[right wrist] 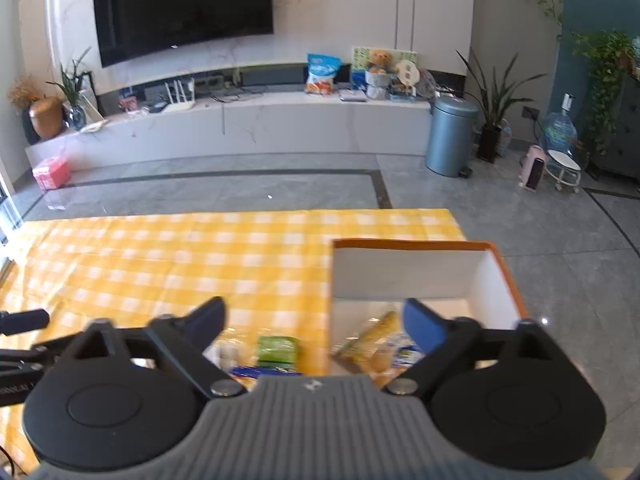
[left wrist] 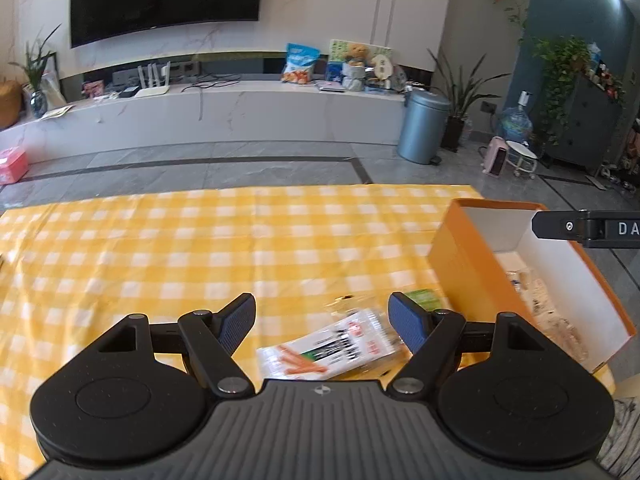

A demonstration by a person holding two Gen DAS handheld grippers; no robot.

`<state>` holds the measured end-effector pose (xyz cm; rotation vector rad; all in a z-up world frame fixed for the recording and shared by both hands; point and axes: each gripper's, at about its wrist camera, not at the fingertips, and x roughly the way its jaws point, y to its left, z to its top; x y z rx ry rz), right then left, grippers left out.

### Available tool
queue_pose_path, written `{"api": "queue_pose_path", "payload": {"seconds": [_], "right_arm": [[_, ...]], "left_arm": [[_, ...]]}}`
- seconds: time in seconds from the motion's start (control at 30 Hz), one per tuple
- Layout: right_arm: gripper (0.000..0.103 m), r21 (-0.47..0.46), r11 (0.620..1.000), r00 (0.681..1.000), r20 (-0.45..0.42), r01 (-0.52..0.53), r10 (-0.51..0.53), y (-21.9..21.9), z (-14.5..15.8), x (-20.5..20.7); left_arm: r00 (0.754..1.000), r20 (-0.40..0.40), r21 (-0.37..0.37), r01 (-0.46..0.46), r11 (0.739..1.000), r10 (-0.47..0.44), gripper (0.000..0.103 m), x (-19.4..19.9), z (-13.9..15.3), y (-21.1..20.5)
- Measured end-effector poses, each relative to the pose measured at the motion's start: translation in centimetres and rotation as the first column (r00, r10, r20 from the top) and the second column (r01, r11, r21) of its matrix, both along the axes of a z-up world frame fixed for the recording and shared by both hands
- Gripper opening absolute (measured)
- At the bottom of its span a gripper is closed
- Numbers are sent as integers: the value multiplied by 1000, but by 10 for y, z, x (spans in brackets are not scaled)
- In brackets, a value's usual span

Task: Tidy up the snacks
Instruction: 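Withdraw both open grippers from the box toward the remaining snacks, then grasp the Mimi snack bag with the right gripper while the left gripper grasps the spicy gluten strip packet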

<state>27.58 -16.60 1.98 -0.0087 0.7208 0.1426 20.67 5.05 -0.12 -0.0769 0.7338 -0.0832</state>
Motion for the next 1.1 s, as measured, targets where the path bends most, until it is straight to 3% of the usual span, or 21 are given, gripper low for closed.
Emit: {"api": "queue_pose_path", "payload": {"seconds": [0.17, 0.33, 0.4, 0.5, 0.63, 0.87, 0.93, 1.0, 1.1], "right_arm": [[98, 43, 999, 999, -35, -8, 9, 31, -22, -7], [98, 154, 986, 994, -99, 58, -43, 56, -56, -16], [98, 152, 984, 990, -122, 90, -71, 67, -70, -20], [98, 25, 992, 987, -106, 128, -124, 88, -87, -21], [98, -168, 969, 979, -68, 179, -192, 106, -110, -16], [97, -260, 950, 961, -165, 174, -222, 109, -155, 6], [93, -316, 935, 957, -182, 161, -227, 112, -167, 9], [80, -359, 919, 951, -189, 165, -244, 112, -179, 10], [68, -325, 929, 948, -198, 178, -250, 103, -184, 8]], "left_arm": [[998, -37, 2, -50, 999, 50, 90, -2, -19, 22], [995, -103, -85, -13, 996, 4, 90, 3, -48, 41], [993, -118, -101, -12, 995, 0, 90, 4, -55, 48], [991, -134, -128, -28, 991, 11, 90, 0, -60, 59], [988, -152, -181, -48, 982, 20, 90, 4, -65, 68], [985, -174, -229, -41, 973, 0, 90, 5, -74, 74], [984, -178, -237, -42, 971, -1, 90, 5, -77, 75], [983, -185, -232, -41, 972, -2, 90, 5, -78, 74], [982, -188, -224, -40, 974, -3, 90, 4, -79, 72]]}}
